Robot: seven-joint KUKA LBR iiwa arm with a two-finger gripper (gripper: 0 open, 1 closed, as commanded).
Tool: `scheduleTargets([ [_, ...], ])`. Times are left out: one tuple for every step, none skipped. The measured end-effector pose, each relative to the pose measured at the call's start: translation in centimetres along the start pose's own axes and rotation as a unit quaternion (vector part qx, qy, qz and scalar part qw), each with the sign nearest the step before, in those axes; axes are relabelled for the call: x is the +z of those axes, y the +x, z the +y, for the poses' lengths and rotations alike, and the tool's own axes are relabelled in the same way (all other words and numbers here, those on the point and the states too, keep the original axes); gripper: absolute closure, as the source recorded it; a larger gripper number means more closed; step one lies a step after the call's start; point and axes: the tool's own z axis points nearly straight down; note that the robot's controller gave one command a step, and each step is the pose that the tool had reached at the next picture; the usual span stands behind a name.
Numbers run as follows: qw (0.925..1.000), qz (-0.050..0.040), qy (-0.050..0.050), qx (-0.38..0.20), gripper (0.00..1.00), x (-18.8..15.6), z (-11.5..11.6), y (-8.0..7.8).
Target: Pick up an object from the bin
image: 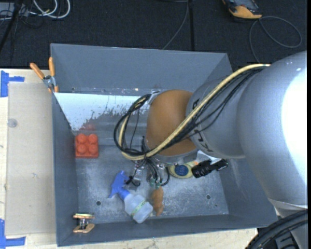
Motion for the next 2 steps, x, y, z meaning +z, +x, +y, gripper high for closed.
scheduleTargets([
  [0.9974, 0.0023, 0.001, -0.072, 0.0, -1.14, -0.55, 3.07],
  [0.9974, 0.0024, 0.001, -0.071, 0.0, -1.14, -0.57, 3.07],
])
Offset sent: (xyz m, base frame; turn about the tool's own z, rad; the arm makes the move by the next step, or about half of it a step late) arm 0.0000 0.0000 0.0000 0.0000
